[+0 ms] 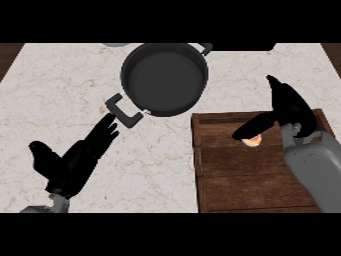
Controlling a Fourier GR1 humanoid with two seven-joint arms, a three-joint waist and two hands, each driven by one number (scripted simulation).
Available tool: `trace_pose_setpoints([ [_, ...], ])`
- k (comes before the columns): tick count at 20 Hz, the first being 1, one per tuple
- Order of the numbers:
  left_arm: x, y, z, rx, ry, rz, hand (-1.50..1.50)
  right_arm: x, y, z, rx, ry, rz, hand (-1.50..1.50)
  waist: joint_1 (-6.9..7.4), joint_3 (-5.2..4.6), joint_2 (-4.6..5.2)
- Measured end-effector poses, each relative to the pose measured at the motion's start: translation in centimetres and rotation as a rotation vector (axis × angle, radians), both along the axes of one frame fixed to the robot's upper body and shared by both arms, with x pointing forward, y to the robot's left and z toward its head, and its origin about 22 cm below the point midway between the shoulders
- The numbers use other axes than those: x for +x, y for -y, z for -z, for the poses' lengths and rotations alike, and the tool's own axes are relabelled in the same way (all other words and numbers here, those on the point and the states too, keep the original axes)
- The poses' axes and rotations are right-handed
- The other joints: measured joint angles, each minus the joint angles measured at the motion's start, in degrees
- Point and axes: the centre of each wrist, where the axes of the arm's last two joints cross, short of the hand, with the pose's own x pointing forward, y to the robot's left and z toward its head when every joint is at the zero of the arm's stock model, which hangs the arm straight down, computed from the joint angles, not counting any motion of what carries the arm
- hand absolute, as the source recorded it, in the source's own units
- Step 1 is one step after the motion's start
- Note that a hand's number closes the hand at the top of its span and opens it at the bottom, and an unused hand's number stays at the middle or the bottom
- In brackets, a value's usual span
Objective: Pick the cupcake from the tray and place it in the pot
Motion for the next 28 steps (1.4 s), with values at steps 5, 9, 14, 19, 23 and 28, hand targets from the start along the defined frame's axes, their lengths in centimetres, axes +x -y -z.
trace_pose_setpoints([
  [5,0.1,0.5,0.0,0.004,-0.001,-0.007,0.00,-0.2,0.0,1.5,-0.059,-0.031,0.016,-1.50,-0.25,0.00,-0.04],
  [9,0.3,0.1,-0.4,-0.002,0.003,-0.005,0.00,-0.4,0.1,2.5,-0.074,-0.054,0.018,-1.50,-0.26,0.00,-0.04],
  [14,0.2,0.0,-0.4,0.004,0.000,-0.003,0.00,-0.7,0.1,4.4,-0.079,-0.096,0.026,-1.50,-0.19,0.02,0.00],
  [19,0.1,-0.2,-0.2,0.006,-0.002,-0.009,0.00,-0.5,0.4,4.2,-0.079,-0.102,0.043,-1.50,-0.26,0.03,0.00],
  [23,0.4,-0.4,0.0,0.005,-0.001,-0.012,0.00,-1.1,0.6,5.7,-0.087,-0.127,0.051,-1.50,-0.35,0.02,0.01],
  [28,0.1,-0.5,0.4,0.002,0.003,-0.004,0.00,-1.2,0.6,7.1,-0.087,-0.156,0.067,-1.50,-0.20,0.03,0.04],
])
